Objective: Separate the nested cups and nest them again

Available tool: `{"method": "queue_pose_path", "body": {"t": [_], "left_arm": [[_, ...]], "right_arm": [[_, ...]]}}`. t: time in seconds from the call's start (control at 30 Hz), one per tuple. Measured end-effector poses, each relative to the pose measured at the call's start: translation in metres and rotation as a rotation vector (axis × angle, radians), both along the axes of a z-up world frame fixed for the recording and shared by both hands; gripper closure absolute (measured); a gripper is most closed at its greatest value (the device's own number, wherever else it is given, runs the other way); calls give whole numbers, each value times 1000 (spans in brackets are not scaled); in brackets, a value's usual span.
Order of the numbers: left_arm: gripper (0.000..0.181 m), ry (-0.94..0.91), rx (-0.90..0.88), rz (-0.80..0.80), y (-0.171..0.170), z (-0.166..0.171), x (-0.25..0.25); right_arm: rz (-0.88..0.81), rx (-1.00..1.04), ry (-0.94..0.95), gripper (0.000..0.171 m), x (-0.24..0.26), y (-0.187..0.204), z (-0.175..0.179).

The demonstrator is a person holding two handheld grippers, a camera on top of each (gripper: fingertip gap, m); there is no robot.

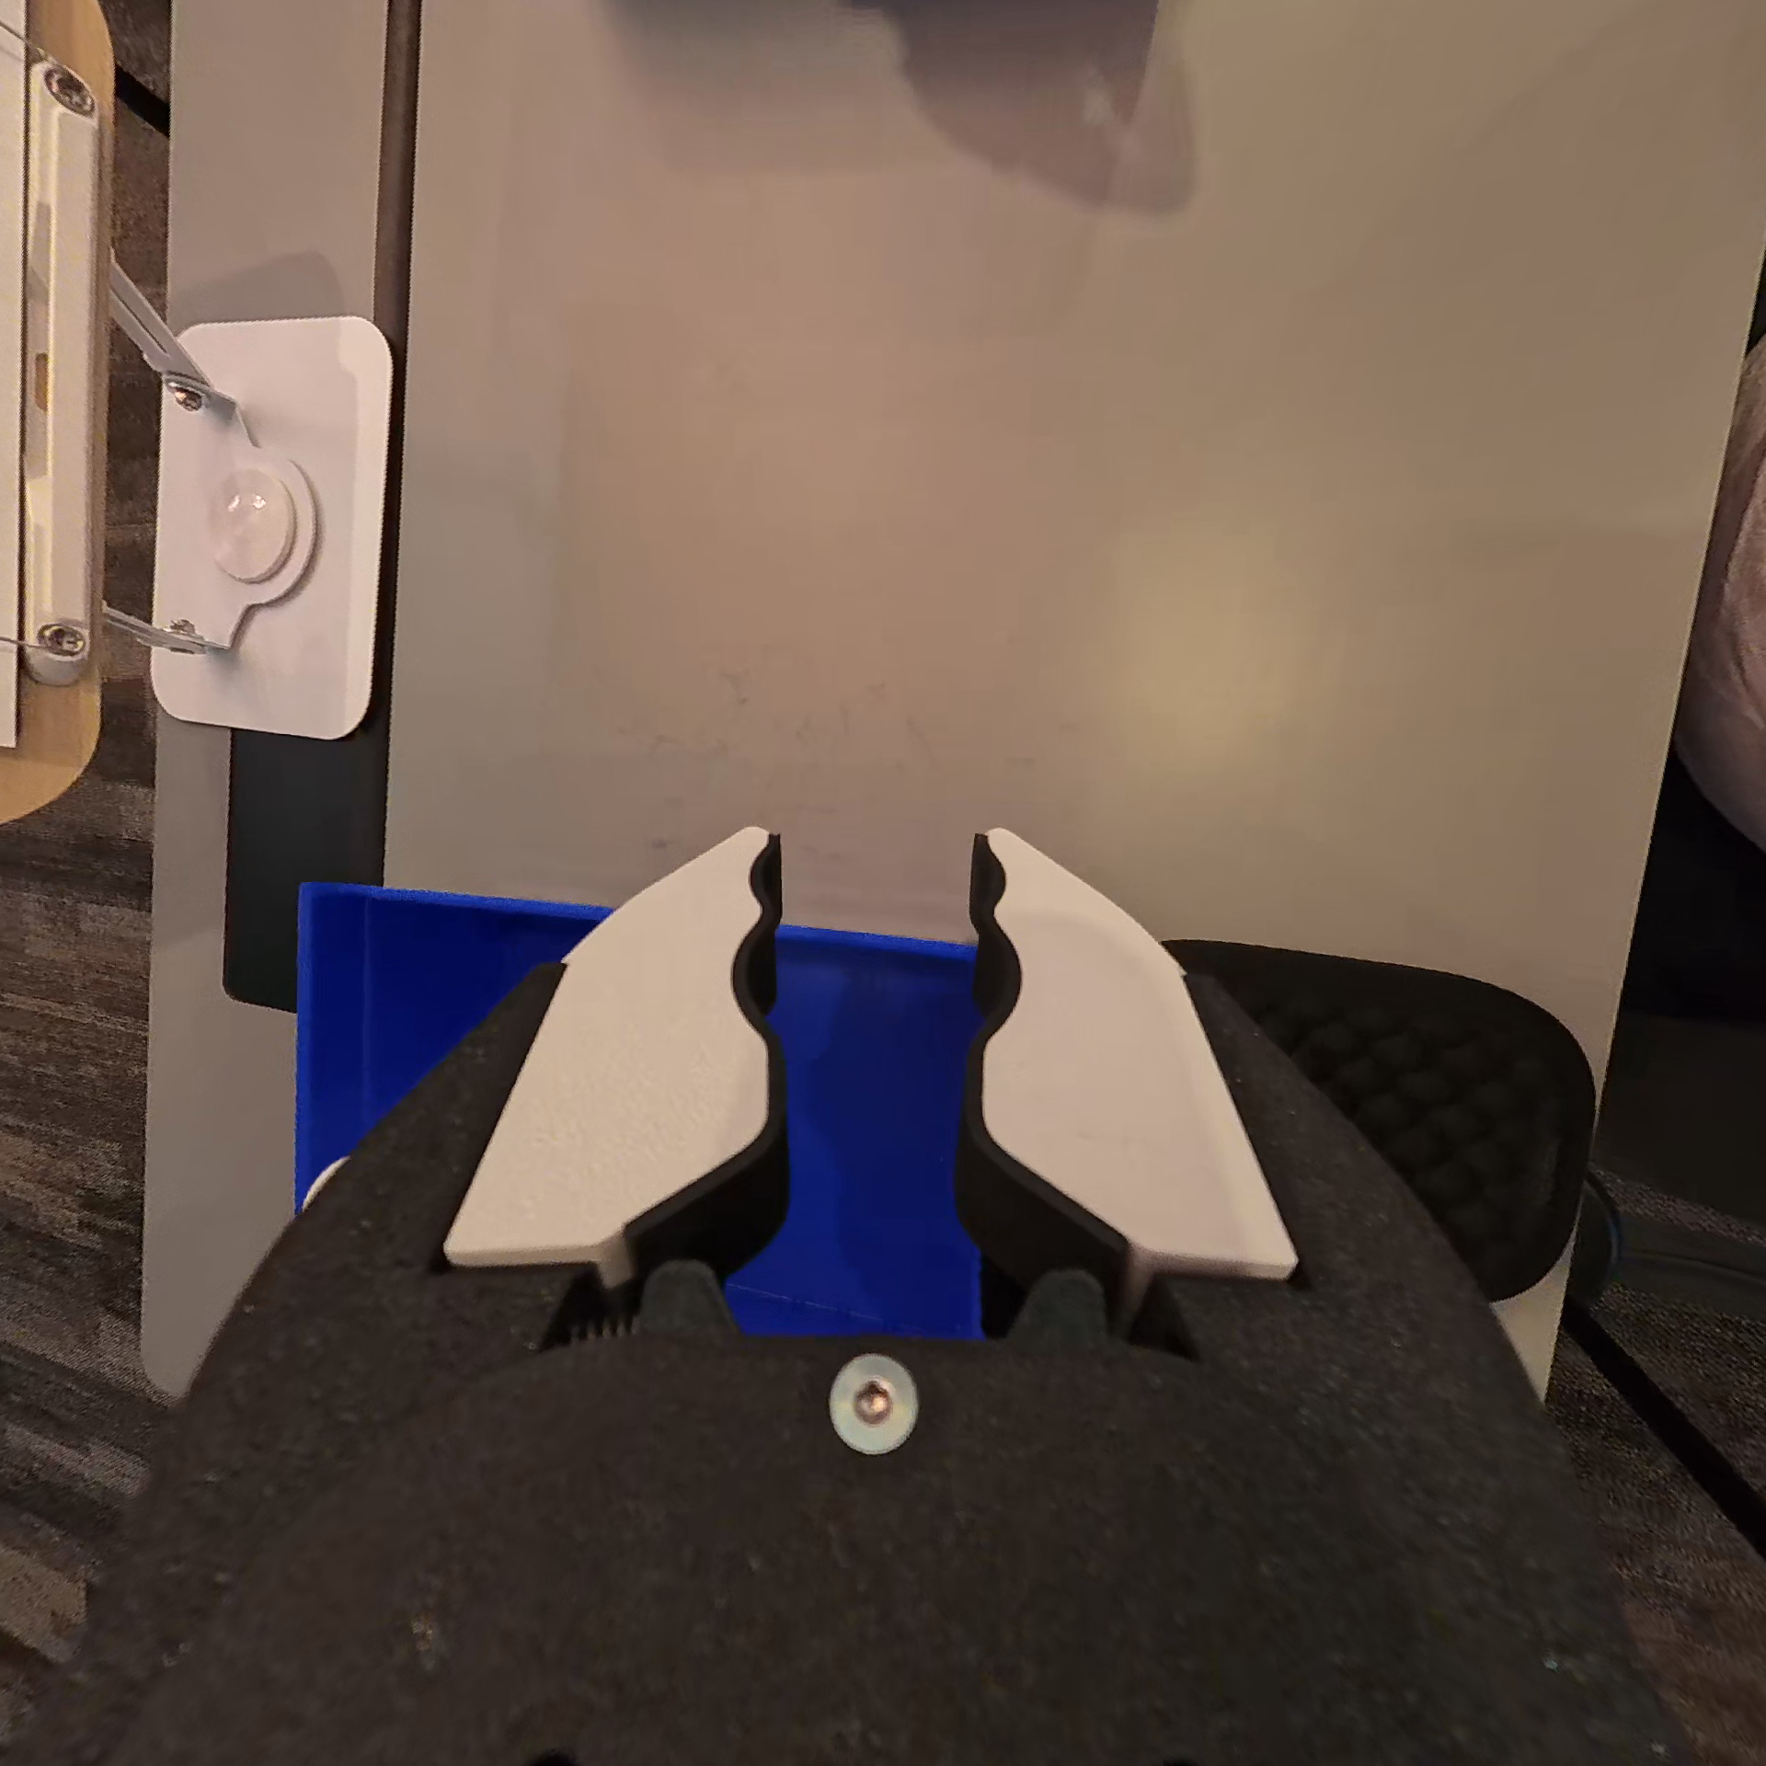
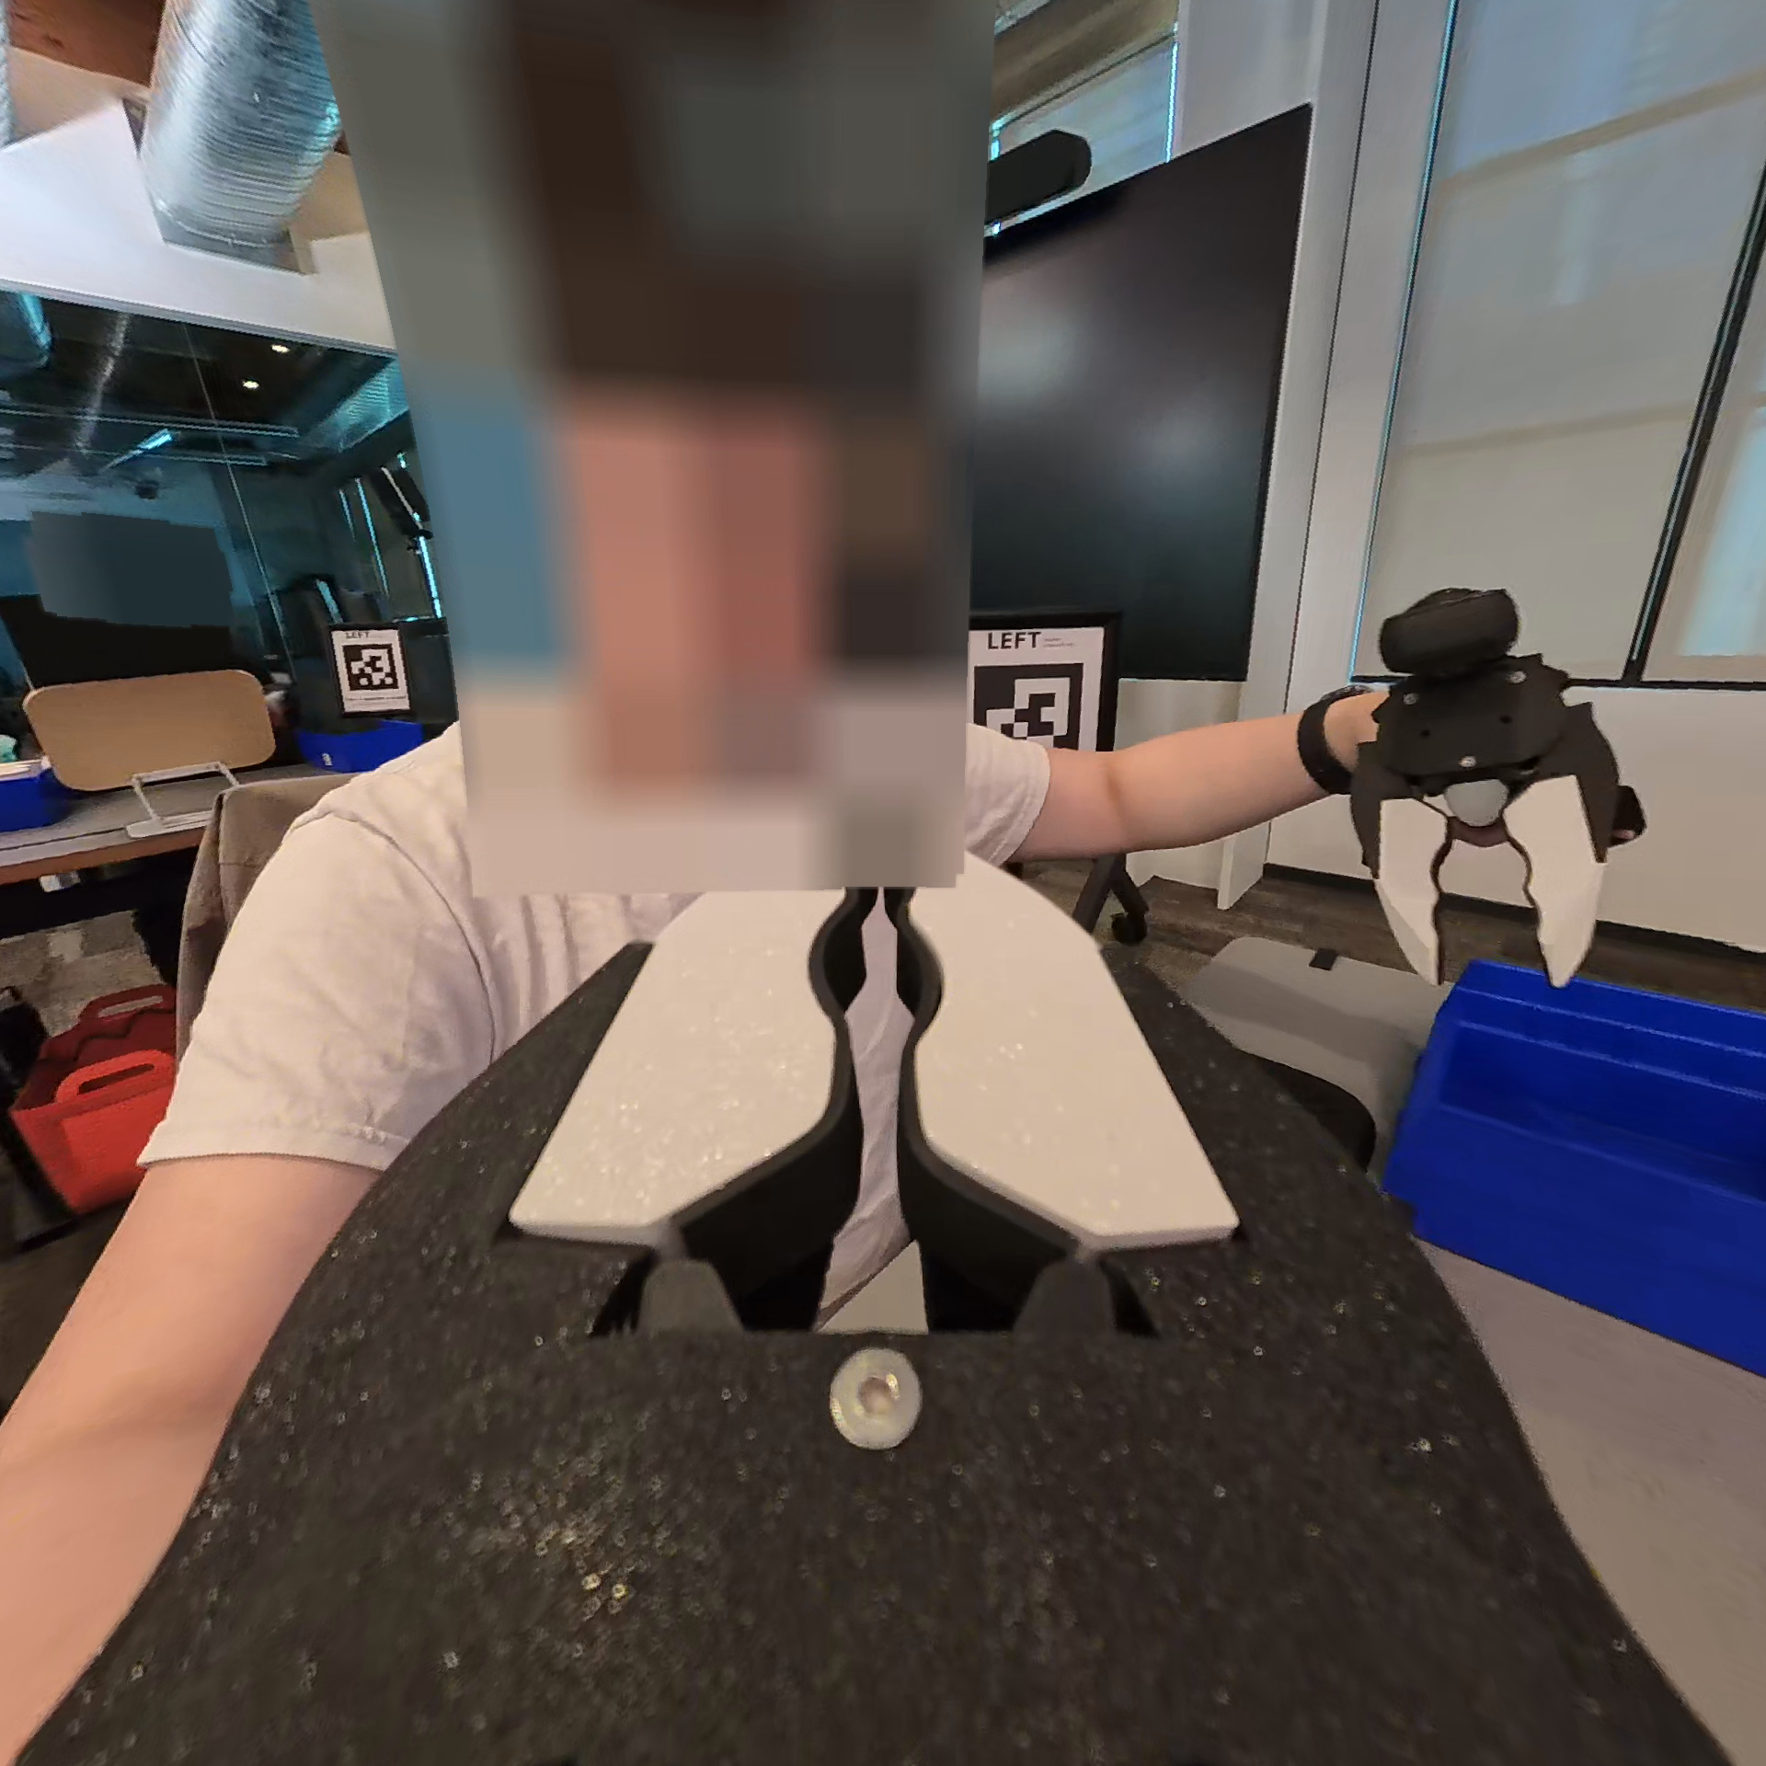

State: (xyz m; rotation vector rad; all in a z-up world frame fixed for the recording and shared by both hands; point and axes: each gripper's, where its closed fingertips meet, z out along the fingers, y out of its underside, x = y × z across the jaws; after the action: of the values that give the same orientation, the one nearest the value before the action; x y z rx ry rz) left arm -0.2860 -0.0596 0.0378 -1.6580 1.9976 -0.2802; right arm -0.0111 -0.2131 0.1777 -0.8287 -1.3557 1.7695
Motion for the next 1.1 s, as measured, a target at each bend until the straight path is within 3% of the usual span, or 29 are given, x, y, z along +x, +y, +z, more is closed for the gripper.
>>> {"method": "queue_pose_path", "body": {"t": [0.2,0.33,0.5,0.7,0.87,0.97,1.1], "left_arm": [[143,-13,38,40,18,4,-11],[146,89,236,222,82,6,-52],[146,280,293,349,136,-28,-98],[149,364,258,563,192,-69,-122],[149,445,176,610,204,-95,-133],[172,481,132,641,203,-106,-140],[180,430,50,615,189,-110,-135]], "right_arm": [[-16,6,-69,171,-10,1,-9],[-282,3,-239,150,-28,38,-38],[-634,94,-422,131,-32,87,-79],[-680,39,-462,126,-30,100,-99],[-682,24,-487,126,-25,99,-106],[-679,22,-499,126,-20,97,-109],[-673,24,-519,129,-16,98,-119]]}}
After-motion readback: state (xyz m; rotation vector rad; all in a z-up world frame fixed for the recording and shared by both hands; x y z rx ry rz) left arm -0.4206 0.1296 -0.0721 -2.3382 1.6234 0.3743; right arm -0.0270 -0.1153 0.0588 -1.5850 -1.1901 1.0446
